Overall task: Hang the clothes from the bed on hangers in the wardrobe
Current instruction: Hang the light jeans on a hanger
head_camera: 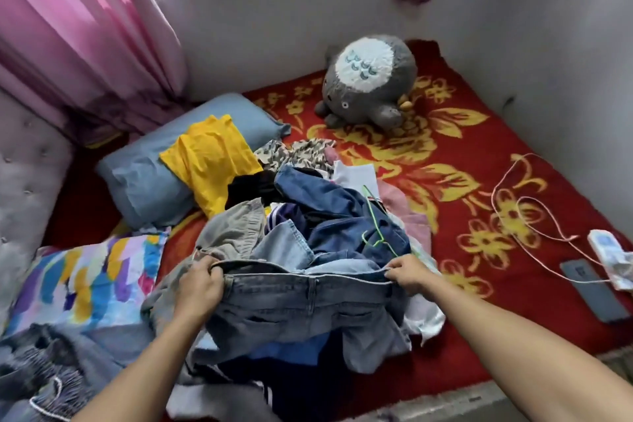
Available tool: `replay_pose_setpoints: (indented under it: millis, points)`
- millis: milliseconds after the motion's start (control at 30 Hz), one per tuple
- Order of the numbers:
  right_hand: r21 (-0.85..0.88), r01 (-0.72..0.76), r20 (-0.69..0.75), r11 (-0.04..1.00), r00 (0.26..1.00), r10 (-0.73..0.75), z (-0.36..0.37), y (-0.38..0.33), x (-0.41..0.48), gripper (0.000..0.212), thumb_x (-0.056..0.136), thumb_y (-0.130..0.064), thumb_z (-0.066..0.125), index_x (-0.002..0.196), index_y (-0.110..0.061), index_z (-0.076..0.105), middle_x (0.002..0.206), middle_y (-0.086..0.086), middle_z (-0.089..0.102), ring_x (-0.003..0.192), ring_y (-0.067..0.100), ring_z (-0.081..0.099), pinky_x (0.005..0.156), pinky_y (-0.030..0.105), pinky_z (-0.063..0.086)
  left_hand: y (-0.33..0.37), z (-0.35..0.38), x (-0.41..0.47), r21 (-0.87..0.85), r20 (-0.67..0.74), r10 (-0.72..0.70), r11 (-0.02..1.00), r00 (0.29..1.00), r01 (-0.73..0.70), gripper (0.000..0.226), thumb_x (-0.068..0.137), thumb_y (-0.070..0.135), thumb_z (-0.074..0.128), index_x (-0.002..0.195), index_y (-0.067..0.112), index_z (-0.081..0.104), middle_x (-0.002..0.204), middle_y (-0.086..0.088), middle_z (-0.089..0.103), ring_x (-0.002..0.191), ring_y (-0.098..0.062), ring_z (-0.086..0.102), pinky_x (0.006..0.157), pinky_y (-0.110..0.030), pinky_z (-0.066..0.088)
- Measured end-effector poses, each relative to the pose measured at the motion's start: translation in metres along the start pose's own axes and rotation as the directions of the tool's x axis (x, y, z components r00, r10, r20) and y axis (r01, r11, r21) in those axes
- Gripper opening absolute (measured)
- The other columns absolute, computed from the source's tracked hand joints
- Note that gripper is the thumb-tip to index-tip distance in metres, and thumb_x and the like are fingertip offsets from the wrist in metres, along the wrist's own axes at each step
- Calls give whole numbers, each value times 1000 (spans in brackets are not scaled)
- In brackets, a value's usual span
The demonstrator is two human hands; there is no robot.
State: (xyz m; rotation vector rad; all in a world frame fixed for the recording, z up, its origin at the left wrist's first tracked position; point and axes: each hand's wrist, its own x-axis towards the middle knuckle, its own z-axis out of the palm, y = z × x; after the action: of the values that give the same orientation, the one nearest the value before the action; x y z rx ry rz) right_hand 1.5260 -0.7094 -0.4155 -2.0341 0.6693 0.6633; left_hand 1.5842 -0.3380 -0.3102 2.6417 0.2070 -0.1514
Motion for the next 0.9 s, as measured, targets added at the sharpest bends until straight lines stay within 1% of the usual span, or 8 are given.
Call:
replay_pose_setpoints:
  millis: [100, 167, 200, 267, 333, 467, 633, 900]
  points:
    - [7, -43, 0, 999, 999, 43, -8, 17, 44, 39, 93, -36, 58, 62, -13, 50, 56, 5, 35, 48, 18, 36, 46, 23, 27, 12, 32, 9, -15, 27, -51, 999, 998, 51, 15, 91, 4, 48, 87, 0, 62, 89, -24, 65, 89, -41, 59, 71, -39, 37]
    - [-30, -22, -76, 999, 997, 19, -15, 20, 75, 30, 92, -28, 57, 69, -10, 57, 64, 12, 55, 66, 27, 54, 56, 32, 39, 20, 47, 10, -33, 52, -78, 996, 996, 80, 15, 92, 3, 46, 80, 1, 56, 79, -18, 61, 81, -37, 56, 66, -35, 30]
    - [-52, -5, -97, 999, 995, 0, -16, 20, 89, 18, 91, -23, 58, 91, -7, 66, 87, 17, 67, 85, 31, 62, 70, 35, 47, 22, 53, 9, -45, 60, -80, 996, 995, 83, 19, 92, 3, 46, 74, 5, 52, 73, -12, 57, 77, -33, 52, 65, -34, 27]
    - [-98, -18, -76, 995, 997, 11, -14, 18, 115, 50, 87, -17, 62, 135, -9, 49, 129, 17, 59, 116, 33, 57, 93, 37, 46, 27, 60, 9, -54, 68, -73, 996, 995, 76, 29, 92, 5, 45, 65, 16, 42, 67, -5, 50, 71, -26, 46, 63, -33, 23]
    - [-100, -28, -18, 995, 999, 27, -8, 12, 130, 77, 80, -19, 69, 147, -14, 32, 137, 15, 52, 122, 31, 53, 97, 37, 45, 27, 63, 10, -73, 86, -39, 996, 996, 45, 22, 86, 18, 42, 63, 17, 43, 67, -5, 53, 70, -25, 47, 63, -33, 24]
    - [-190, 4, -5, 982, 1000, -5, 5, -1, 138, 73, 81, -33, 70, 143, -18, 35, 133, 14, 56, 119, 32, 55, 90, 36, 44, 22, 61, 11, -90, 106, -36, 995, 994, 46, 22, 87, 17, 42, 75, 6, 57, 75, -6, 62, 75, -22, 53, 64, -29, 29]
    - [-336, 62, -4, 940, 998, -67, 2, -16, 137, 55, 86, -13, 51, 140, -18, 42, 135, 17, 52, 121, 34, 52, 96, 37, 43, 32, 56, 17, -51, 103, -71, 996, 992, 77, 20, 92, 3, 48, 75, 8, 57, 71, -3, 60, 74, -23, 52, 62, -30, 26]
    - [-274, 14, 26, 962, 1000, -7, 29, 10, 126, 51, 88, -26, 59, 133, -12, 40, 121, 18, 61, 108, 36, 58, 78, 36, 42, 22, 59, 17, -49, 115, -29, 998, 993, 35, 23, 93, 6, 47, 74, 13, 57, 69, 4, 60, 68, -11, 51, 62, -31, 29]
